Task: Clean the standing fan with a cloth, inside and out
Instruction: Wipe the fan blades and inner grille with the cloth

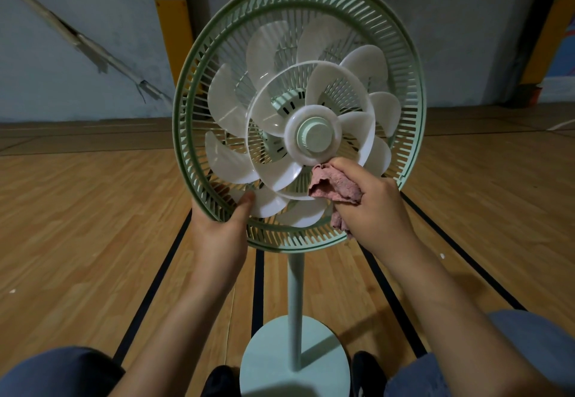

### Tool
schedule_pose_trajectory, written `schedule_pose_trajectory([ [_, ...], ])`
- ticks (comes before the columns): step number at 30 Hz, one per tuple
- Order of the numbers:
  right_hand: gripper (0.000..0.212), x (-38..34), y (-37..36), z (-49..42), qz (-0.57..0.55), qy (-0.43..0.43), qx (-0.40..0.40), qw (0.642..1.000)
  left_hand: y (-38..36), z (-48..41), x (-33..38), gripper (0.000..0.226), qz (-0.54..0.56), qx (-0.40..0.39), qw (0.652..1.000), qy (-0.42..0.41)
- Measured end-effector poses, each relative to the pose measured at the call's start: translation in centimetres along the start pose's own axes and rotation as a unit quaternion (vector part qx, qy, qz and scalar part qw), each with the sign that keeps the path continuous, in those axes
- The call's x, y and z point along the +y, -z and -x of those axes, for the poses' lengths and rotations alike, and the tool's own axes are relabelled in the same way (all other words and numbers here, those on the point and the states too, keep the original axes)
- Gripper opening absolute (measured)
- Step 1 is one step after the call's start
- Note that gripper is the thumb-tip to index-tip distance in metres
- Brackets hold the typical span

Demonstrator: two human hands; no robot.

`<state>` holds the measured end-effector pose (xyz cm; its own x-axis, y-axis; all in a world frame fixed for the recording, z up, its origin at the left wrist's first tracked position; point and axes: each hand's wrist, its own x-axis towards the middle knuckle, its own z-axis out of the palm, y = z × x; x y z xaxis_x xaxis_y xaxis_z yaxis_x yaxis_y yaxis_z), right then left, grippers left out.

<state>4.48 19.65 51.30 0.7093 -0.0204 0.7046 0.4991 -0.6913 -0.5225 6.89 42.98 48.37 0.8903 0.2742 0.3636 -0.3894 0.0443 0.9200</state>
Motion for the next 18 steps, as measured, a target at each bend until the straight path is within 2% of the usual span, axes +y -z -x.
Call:
schedule_pose_trajectory([
  [2, 0.052, -0.1, -0.2, 0.0, 0.004, -0.021, 0.010, 1.000, 0.0, 0.0, 0.0, 0.044, -0.003, -0.001, 1.000, -0.002],
  [8, 0.014, -0.6, -0.8, 0.3, -0.054, -0.070, 0.002, 0.996, 0.1, 0.0, 0.1, 0.044, -0.013, -0.004, 1.000, -0.008],
  [12, 0.019, -1.6, -1.2, 0.2, -0.164, -0.146, -0.014, 0.975, 0.1, 0.2, 0.1, 0.040, -0.015, -0.005, 1.000, -0.017],
  [18, 0.024, -2.4, -1.5, -0.1, -0.249, -0.212, -0.047, 0.944, 0.0, 0.6, -0.2, 0.040, -0.015, -0.001, 1.000, -0.018],
])
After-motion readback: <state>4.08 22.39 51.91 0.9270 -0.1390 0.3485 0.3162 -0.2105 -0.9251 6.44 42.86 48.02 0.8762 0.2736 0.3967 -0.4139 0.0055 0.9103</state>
